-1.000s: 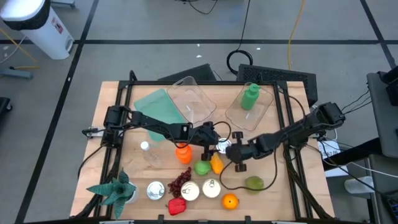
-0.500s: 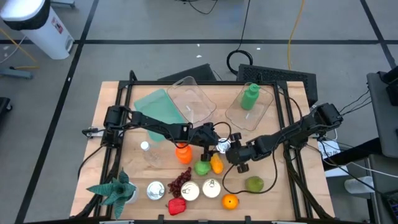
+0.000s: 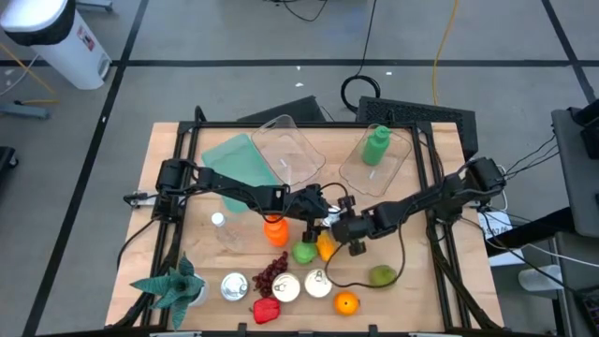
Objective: Pick & Place Food Item
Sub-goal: Put the green tuna can into the green bin
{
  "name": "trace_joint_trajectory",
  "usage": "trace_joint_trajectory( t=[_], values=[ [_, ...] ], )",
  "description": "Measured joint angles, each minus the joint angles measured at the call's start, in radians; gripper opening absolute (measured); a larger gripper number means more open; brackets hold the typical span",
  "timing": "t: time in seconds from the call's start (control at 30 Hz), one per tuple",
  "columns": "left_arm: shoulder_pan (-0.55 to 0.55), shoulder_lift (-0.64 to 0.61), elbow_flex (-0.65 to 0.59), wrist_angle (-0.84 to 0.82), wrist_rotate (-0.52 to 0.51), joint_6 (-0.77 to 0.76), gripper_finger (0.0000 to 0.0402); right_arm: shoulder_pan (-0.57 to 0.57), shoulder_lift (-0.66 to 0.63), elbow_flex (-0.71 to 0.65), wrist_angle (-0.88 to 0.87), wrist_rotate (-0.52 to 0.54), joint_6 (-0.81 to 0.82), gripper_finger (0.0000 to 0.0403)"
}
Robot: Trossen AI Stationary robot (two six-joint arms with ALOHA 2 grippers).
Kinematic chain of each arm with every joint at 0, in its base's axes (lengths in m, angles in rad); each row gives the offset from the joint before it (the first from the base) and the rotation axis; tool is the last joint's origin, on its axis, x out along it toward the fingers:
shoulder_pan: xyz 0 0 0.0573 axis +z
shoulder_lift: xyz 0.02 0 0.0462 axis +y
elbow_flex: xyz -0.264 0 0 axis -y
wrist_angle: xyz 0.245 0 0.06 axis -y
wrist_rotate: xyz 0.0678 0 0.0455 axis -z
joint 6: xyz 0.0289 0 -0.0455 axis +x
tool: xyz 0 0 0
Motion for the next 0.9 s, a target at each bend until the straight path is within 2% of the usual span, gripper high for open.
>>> trace_joint_trajectory(
  t=[0.13, 0.33, 0.47, 0.73, 0.9],
  values=[
    [0.0, 0.0, 0.0, 0.001, 0.0, -0.006, 0.0324, -0.024, 0.061, 0.002, 0.019, -0.054, 0.005, 0.0011],
    [0.0, 0.0, 0.0, 0.001, 0.0, -0.008, 0.0324, -0.057, 0.09, 0.006, 0.021, -0.076, 0.053, 0.0003],
    [0.0, 0.0, 0.0, 0.002, -0.001, -0.008, 0.0324, -0.085, 0.017, -0.005, -0.012, -0.124, 0.06, 0.0001],
    [0.0, 0.0, 0.0, -0.021, 0.0, -0.007, 0.0324, -0.131, -0.169, -0.01, -0.096, -0.128, 0.083, 0.0],
    [-0.003, 0.0, 0.0, -0.041, -0.007, 0.094, 0.0324, -0.169, -0.223, -0.01, -0.092, -0.189, 0.13, 0.0]
  ],
)
